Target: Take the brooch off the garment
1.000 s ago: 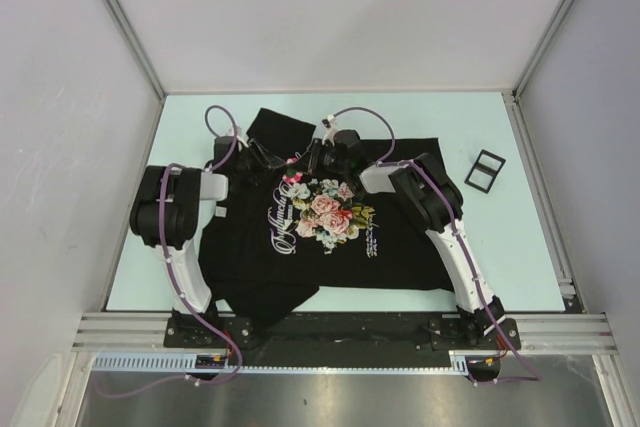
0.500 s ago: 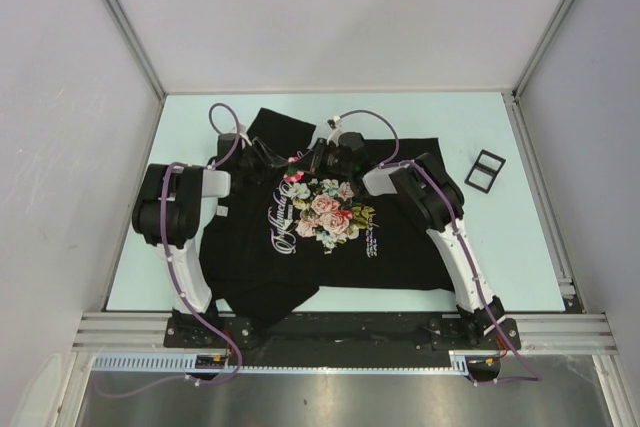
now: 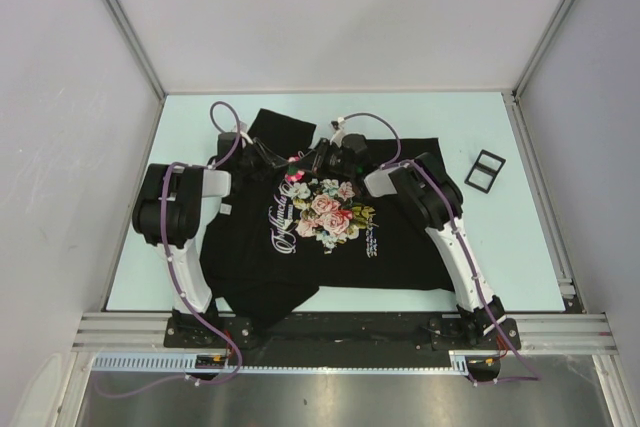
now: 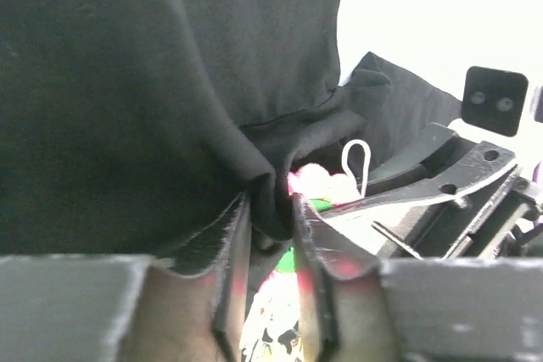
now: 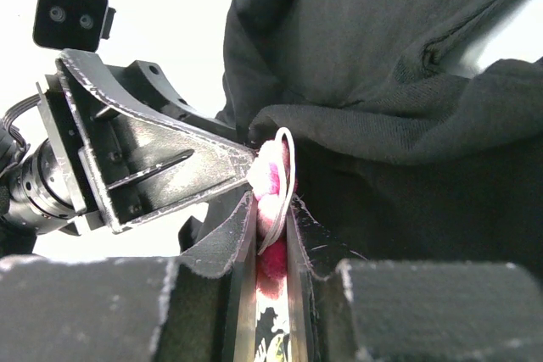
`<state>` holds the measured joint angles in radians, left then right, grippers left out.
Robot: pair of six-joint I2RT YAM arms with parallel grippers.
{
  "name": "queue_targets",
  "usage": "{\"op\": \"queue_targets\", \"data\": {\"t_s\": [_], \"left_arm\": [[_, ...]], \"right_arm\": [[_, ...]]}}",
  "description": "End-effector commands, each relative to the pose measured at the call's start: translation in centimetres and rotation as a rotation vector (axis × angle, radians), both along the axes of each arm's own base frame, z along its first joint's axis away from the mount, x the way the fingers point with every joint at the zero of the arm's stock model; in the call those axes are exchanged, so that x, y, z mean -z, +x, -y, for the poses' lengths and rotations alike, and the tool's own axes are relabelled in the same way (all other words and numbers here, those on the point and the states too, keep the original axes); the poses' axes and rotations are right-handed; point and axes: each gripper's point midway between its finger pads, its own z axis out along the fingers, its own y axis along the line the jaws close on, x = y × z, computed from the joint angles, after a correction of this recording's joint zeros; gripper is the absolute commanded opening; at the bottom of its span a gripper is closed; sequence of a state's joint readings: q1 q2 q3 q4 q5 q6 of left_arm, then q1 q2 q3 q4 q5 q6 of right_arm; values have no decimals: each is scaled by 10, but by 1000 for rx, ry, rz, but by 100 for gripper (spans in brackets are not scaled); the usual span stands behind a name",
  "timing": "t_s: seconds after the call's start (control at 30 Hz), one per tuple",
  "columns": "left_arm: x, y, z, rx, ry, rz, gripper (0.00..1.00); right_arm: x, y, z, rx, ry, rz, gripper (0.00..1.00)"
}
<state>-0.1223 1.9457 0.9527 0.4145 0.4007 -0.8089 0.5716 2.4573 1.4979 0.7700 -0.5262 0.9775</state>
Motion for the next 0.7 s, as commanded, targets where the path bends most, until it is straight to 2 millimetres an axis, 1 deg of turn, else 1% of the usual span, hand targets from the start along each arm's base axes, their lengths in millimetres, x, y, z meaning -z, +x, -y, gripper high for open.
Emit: {"op": "queue_targets", "data": {"t_s": [0.0, 0.07, 0.17, 0.23, 0.3, 0.33, 0.4, 0.43, 0.47, 0.53, 0.67], "left_arm": [[4, 3, 1, 8, 22, -1, 25], [4, 3, 2, 9, 21, 2, 18], [2, 4, 1, 9, 26, 9, 11], [1, 4, 1, 12, 32, 17, 8], [1, 5, -1, 8, 40, 20, 7], [0, 5, -1, 6, 40, 22, 9], [-2, 2, 0, 16, 24, 37, 21], [-8, 2, 1, 15, 15, 53, 35], [-9, 1, 0, 12, 10, 58, 41], [-14, -2, -2, 5, 7, 79, 48], [-13, -4, -2, 7, -5, 75, 50]], "right_arm": [[-40, 5, -5, -17, 120, 99, 0], [-39, 4, -5, -20, 126, 94, 0], [-39, 3, -5, -24, 140, 84, 0], [-38, 2, -3, -22, 144, 78, 0], [-39, 1, -2, -22, 151, 75, 0], [-41, 2, -1, -20, 161, 75, 0], [-41, 3, 1, -17, 163, 75, 0], [-41, 3, 0, -15, 160, 77, 0], [-41, 4, 1, -13, 160, 78, 0], [-40, 5, 1, -11, 159, 76, 0], [-39, 5, 2, -7, 161, 73, 0]]}}
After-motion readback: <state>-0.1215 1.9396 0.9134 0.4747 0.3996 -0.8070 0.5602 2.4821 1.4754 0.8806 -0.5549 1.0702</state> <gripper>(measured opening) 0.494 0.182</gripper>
